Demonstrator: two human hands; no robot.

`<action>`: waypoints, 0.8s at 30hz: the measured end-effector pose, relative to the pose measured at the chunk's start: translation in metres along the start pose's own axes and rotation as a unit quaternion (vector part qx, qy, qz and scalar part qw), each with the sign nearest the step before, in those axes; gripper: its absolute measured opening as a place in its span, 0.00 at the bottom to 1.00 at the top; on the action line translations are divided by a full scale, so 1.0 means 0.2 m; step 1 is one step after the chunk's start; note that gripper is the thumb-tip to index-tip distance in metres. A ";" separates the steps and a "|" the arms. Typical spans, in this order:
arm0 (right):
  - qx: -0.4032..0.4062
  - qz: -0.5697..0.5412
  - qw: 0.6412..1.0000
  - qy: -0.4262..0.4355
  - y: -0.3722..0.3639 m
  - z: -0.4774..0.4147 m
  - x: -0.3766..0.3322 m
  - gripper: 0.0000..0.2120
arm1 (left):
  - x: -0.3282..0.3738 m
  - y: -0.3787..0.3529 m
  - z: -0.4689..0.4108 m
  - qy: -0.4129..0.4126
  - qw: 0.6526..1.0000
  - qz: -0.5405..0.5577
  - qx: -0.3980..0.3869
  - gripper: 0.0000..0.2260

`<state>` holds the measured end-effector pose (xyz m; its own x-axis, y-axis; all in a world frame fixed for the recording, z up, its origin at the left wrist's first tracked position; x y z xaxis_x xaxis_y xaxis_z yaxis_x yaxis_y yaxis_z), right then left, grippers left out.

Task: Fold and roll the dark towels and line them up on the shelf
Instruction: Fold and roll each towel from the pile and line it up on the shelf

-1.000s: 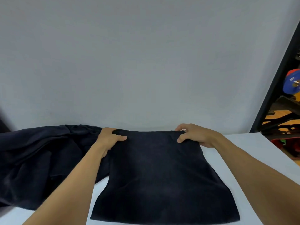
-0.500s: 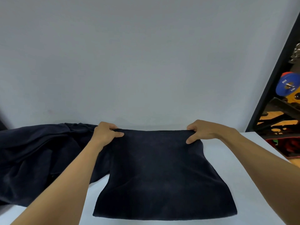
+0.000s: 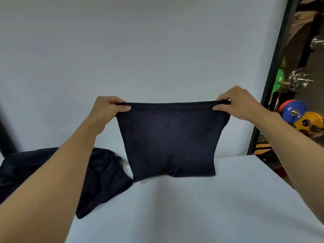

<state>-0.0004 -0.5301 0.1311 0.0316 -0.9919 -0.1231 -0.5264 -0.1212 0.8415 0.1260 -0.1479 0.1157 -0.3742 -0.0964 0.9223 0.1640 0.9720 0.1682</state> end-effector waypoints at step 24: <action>-0.269 -0.142 0.938 -0.167 -0.42 0.65 0.03 0.06 | -0.63 -0.14 0.49 0.225 0.962 -0.088 -0.125 0.04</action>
<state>-0.0662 -0.5215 -0.0085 -0.2099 -0.8601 -0.4649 -0.0287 -0.4699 0.8823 0.0787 -0.1428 -0.0399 0.0085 -0.3921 0.9199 0.3705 0.8557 0.3613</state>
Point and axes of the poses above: each hand's wrist, its own z-axis away from the middle knuckle, its own y-axis out of the back of the hand, x = y × z, the point moved 4 cm from there along -z, towards the middle knuckle, and after that the axes turned 6 degrees about z, right-handed, at the moved point
